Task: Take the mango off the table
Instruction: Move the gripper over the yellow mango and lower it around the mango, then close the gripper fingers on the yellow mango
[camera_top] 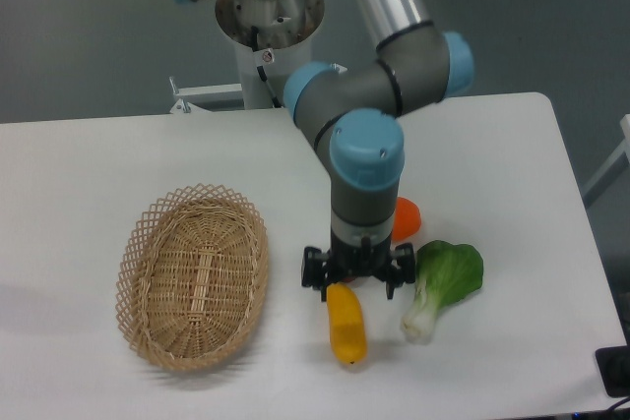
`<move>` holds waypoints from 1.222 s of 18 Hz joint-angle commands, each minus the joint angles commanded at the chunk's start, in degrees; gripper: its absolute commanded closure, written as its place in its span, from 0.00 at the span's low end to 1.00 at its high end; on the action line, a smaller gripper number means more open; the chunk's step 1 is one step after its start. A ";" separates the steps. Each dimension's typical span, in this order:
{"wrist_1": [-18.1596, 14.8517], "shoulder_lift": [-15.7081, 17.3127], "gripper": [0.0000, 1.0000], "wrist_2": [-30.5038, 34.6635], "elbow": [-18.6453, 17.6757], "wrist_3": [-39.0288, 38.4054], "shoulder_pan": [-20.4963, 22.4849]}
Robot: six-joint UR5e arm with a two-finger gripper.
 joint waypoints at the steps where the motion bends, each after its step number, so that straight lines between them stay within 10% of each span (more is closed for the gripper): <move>1: 0.18 -0.97 0.00 0.79 0.00 -0.09 -0.44; 20: 4.84 -6.42 0.00 5.36 0.26 -0.79 -2.37; 22: 4.84 -6.51 0.19 6.33 0.26 -0.88 -2.81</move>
